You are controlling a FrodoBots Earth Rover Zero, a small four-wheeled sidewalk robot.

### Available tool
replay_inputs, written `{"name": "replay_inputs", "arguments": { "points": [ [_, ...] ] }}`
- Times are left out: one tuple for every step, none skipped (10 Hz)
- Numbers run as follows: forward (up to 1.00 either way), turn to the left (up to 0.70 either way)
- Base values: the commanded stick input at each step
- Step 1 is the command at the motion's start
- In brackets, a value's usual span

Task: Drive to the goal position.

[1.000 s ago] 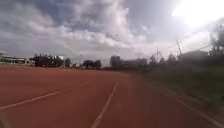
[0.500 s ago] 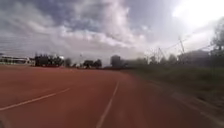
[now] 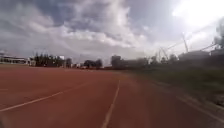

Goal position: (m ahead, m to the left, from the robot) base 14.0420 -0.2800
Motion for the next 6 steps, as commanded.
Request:
{"name": "replay_inputs", "arguments": {
  "points": [
    [0.7, -0.14],
    [0.7, -0.34],
    [0.7, -0.35],
    [0.7, -0.27],
    [0.7, -0.05],
    [0.7, 0.0]
  ]
}}
